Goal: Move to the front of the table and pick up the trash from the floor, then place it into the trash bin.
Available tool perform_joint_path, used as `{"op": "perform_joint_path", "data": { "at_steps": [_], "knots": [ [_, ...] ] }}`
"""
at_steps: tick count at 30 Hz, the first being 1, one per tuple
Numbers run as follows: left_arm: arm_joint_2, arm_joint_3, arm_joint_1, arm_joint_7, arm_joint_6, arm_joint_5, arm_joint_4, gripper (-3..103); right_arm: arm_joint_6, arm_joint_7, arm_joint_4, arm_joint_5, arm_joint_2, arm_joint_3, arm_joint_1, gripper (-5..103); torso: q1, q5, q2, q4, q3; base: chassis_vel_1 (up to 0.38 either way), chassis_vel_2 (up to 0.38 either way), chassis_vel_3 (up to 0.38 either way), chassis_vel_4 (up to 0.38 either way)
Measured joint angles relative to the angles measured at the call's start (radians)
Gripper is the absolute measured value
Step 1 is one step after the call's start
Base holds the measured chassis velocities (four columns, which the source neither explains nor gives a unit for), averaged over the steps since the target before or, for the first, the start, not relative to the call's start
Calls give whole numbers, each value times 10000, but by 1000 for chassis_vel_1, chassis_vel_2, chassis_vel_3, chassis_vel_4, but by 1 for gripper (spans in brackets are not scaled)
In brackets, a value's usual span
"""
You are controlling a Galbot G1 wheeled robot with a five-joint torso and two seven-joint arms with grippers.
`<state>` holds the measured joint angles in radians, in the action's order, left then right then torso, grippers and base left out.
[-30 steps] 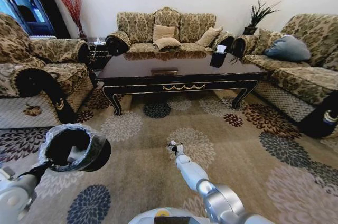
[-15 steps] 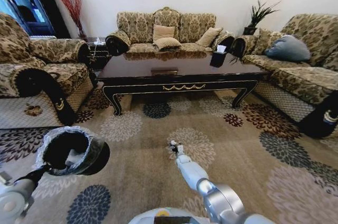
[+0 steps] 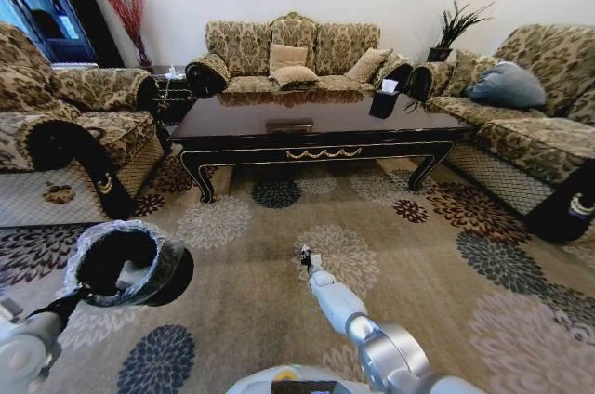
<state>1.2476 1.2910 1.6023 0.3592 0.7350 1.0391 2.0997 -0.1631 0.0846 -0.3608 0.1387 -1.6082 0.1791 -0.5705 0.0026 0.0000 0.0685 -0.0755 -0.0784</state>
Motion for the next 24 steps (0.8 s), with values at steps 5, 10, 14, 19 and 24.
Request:
{"op": "perform_joint_path", "data": {
  "at_steps": [5, 10, 14, 19, 24],
  "knots": [
    [49, -183, -77, 5, 0, -120, -31, 2, -188, -75, -297, -46, 3, -105, -155, 1, 0, 0, 0, 0, 0, 0, 0, 0, 0],
    [222, -817, -304, 12, -1, -407, -87, 2, -866, -393, -2126, 255, 356, -890, -816, 0, 0, 3, 0, 6, 0, 0, 0, 0, 0],
    [617, -1870, -753, 28, 0, -924, -262, 2, -2208, -545, -4179, 778, 1022, -1499, -1375, 0, 0, 1, 0, -5, 0, 0, 0, 0, 0],
    [872, -2874, -1212, 98, -1, -1211, -589, 2, -2548, -826, -6844, 2797, 1779, -2204, -2174, 0, 0, 1, 0, -4, 0, 0, 0, 0, 0],
    [936, -3679, -1692, 297, 0, -1122, -989, 2, -2947, -1476, -9472, 3842, 2508, -3066, -2964, 0, 0, 2, 0, 1, 1, 0, 0, 0, 0]
  ]
}}
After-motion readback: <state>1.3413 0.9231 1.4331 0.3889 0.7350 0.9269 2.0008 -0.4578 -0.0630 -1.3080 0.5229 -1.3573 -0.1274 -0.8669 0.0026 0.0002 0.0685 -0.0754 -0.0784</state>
